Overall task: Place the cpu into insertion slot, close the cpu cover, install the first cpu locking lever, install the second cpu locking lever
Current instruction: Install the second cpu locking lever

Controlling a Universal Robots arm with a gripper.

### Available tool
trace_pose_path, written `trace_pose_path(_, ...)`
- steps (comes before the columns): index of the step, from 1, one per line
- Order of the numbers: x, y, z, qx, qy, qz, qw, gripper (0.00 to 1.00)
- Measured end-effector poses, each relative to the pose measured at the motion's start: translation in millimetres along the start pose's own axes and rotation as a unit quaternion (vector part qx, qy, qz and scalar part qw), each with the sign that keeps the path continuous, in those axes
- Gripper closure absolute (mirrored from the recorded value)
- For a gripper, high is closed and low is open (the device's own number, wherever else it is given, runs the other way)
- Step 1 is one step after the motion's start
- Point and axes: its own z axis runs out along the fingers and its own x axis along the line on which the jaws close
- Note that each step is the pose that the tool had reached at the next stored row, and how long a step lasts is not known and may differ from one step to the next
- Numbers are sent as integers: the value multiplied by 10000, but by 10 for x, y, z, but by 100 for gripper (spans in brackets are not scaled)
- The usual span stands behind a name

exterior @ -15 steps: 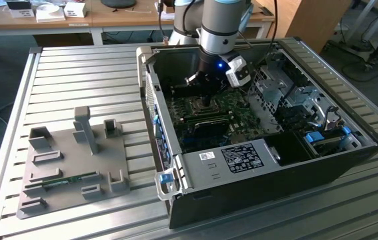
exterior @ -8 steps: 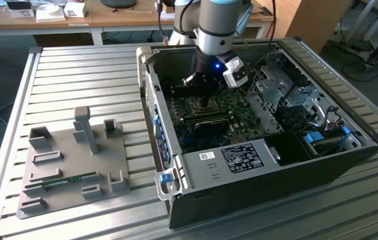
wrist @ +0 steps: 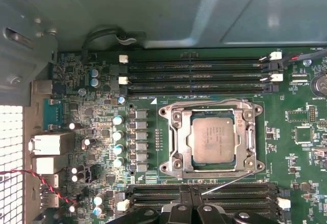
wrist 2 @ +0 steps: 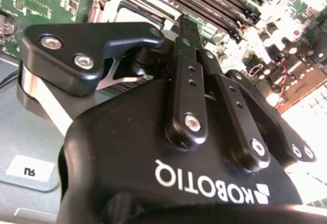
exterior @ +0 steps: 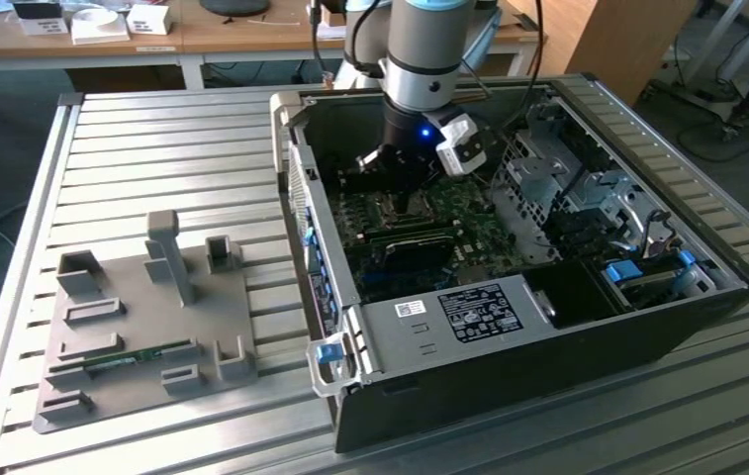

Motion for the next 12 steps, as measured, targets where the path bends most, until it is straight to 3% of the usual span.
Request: trace_pose_path(12, 4, -1, 21, 5, 0, 0, 10000, 89)
